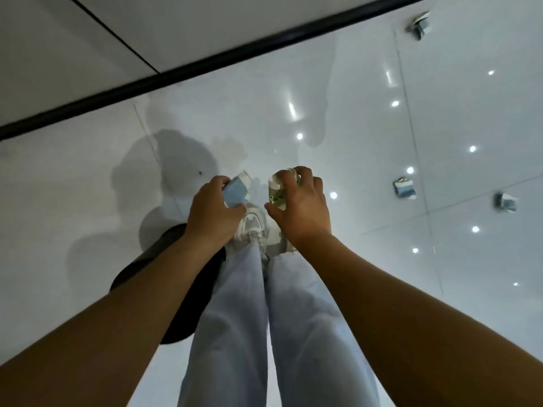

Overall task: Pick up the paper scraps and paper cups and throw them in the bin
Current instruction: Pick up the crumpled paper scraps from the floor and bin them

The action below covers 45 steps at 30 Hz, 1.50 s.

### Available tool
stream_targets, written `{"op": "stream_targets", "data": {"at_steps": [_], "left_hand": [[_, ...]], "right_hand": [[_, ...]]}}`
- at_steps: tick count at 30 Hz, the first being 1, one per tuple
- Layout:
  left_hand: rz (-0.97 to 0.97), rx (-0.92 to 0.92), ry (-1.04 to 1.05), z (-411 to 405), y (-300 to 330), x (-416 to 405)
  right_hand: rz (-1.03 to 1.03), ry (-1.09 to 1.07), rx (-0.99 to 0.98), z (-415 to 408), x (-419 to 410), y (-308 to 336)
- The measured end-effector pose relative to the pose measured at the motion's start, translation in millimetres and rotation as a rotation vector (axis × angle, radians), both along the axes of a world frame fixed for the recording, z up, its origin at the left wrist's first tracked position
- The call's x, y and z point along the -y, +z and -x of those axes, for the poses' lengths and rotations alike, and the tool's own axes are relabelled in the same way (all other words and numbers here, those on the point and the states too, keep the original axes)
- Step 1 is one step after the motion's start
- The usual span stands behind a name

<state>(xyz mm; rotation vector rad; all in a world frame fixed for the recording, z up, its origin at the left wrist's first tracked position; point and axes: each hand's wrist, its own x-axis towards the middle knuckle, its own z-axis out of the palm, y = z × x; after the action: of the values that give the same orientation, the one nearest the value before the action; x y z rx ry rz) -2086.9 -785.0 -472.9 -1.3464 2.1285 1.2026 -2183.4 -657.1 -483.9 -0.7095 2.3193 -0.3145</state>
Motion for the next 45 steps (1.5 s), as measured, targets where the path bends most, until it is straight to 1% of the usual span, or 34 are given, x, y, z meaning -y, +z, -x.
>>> {"op": "stream_targets", "data": {"at_steps": [4,8,11,15,17,22,25,27,30,33,39,43,45], "left_hand": [[0.050,0.004,-0.037,-15,73,-6],[0.074,0.002,-0.016,-39,120,-11],[0.097,-0.012,0.003,-68,142,-22],[0.131,-0.015,0.047,-112,155,-42],[0.132,0.002,0.078,-137,159,-55],[0.102,0.041,0.159,-200,163,-79],[0.103,0.015,0.183,-237,166,-81],[0.095,0.012,0.193,-259,165,-77],[0.079,0.030,0.201,-287,160,-66],[0.074,0.018,0.197,-314,151,-50],[0.074,0.021,0.113,-358,137,-11],[0.064,0.041,0.078,-380,123,11],[0.061,0.041,0.081,-387,116,17]], "right_hand": [[0.016,-0.014,-0.011,-22,-2,77],[0.072,-0.025,-0.008,-49,-8,126],[0.083,0.017,-0.005,-70,-17,147],[0.101,0.057,0.011,-103,-33,160],[0.106,0.042,0.030,-122,-43,164],[0.064,0.032,0.095,-176,-69,165],[0.047,-0.021,0.118,-209,-73,161],[0.034,-0.020,0.127,-229,-70,157],[0.001,0.006,0.129,-260,-60,149],[-0.005,-0.012,0.124,-291,-45,137],[-0.014,-0.070,0.104,-347,-10,114],[-0.001,-0.089,0.098,-369,17,90],[-0.002,-0.117,0.148,-370,30,77]]}}
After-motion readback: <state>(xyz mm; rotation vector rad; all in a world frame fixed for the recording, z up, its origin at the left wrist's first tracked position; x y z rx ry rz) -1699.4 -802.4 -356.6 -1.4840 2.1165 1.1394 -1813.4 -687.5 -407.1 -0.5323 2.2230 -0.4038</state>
